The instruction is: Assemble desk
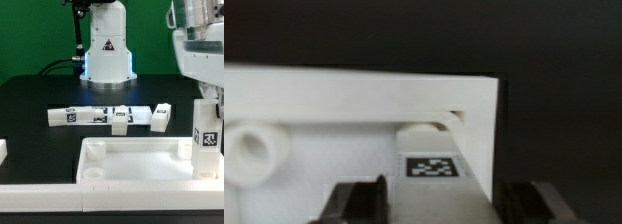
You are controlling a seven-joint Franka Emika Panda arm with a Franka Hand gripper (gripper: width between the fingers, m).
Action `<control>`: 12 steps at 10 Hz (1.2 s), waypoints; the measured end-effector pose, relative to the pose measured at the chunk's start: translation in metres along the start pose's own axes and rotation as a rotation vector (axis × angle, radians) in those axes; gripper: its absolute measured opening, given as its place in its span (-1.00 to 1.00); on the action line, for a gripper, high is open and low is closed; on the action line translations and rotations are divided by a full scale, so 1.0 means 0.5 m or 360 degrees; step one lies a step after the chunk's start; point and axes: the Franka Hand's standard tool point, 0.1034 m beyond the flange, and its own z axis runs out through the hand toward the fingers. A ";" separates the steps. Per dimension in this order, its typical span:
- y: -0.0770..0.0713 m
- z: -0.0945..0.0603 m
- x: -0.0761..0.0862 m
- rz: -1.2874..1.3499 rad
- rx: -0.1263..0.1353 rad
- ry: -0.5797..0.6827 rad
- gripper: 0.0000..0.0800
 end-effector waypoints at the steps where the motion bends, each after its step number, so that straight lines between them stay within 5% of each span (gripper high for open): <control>1: -0.001 0.000 0.001 0.0026 0.0000 0.0001 -0.28; 3: 0.002 0.000 0.001 -0.0064 -0.0012 0.0001 -0.28; 4: 0.011 0.000 0.003 -0.0365 -0.0107 -0.0015 -0.28; 6: 0.007 -0.009 0.008 -0.0976 -0.0202 -0.0023 0.45; 9: 0.006 -0.008 0.012 -0.1258 -0.0195 -0.0032 0.59; 12: -0.009 -0.009 0.028 -0.1958 -0.0313 0.0098 0.62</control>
Offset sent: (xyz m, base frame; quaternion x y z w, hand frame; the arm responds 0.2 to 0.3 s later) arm -0.0032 -0.0028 -0.0027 -0.1337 -0.0106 -0.3266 0.9356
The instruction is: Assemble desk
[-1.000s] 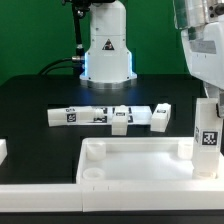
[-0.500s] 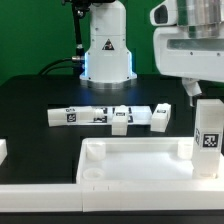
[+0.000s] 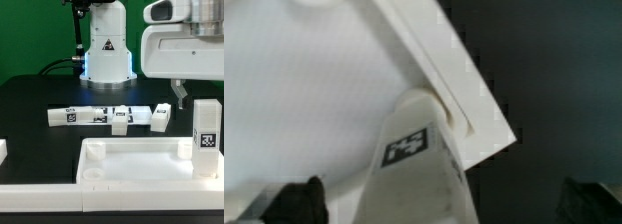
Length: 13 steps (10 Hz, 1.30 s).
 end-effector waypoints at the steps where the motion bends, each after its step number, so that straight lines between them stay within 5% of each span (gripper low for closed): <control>1: 0.002 0.003 0.009 -0.0172 -0.0031 0.0030 0.62; 3: 0.000 0.005 0.010 -0.0151 -0.0019 0.0046 0.62; 5: 0.000 0.005 0.010 -0.0160 -0.0019 0.0046 0.05; 6: -0.002 0.005 0.009 -0.0021 -0.0012 0.0044 0.05; 7: -0.002 0.005 0.009 0.0096 -0.0010 0.0044 -0.29; 10: 0.000 0.006 0.008 0.0611 0.0004 0.0033 -0.29; 13: 0.012 0.008 -0.001 0.1435 0.0149 0.0031 -0.29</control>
Offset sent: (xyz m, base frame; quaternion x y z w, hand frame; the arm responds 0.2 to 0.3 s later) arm 0.0000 0.0000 0.0000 0.0000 0.0000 0.0000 1.0000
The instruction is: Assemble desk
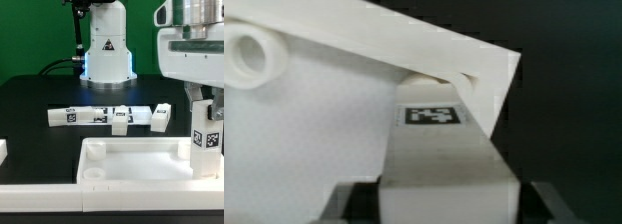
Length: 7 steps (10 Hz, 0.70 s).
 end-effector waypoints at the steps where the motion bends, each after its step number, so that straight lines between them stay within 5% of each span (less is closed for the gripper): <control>1: -0.001 0.000 -0.002 0.0003 -0.0006 -0.0003 -0.29; 4: -0.002 0.000 -0.005 0.0375 0.0001 -0.0034 -0.29; 6: -0.006 0.003 -0.014 0.0854 0.0067 -0.0094 -0.29; 7: -0.006 0.002 -0.015 0.0796 0.0065 -0.0093 -0.29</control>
Offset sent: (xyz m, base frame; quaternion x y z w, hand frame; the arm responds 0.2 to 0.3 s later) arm 0.0000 0.0000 0.0000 0.0000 0.0000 0.2571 0.9664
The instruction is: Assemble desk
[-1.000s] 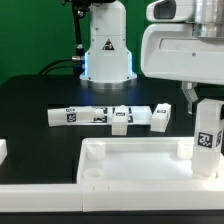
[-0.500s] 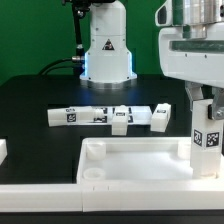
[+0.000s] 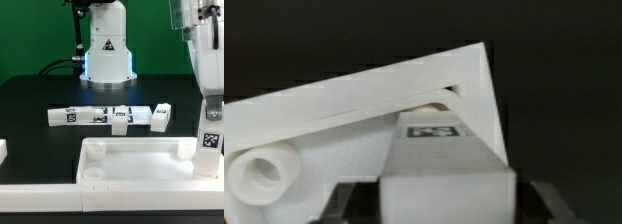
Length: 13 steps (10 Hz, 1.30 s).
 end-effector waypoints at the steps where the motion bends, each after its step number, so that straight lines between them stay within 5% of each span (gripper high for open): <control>1: 0.001 0.001 0.000 -0.0054 -0.0002 0.0000 -0.16; 3: 0.002 -0.001 -0.001 -0.0329 -0.0036 0.0009 -0.16; 4: 0.004 -0.002 -0.009 -0.0626 -0.0094 0.0005 0.55; 5: 0.001 0.001 -0.017 -0.0855 -0.0135 -0.0002 0.55; 8: -0.001 0.003 -0.014 -0.1150 -0.0129 -0.0010 0.62; 11: -0.023 -0.009 0.007 -0.1960 -0.0217 0.0018 0.62; 13: -0.023 -0.003 0.003 -0.2024 -0.0224 0.0026 0.62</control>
Offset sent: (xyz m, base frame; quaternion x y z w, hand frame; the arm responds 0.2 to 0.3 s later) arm 0.0114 0.0148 0.0069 -0.0804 0.0025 -0.4146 0.9064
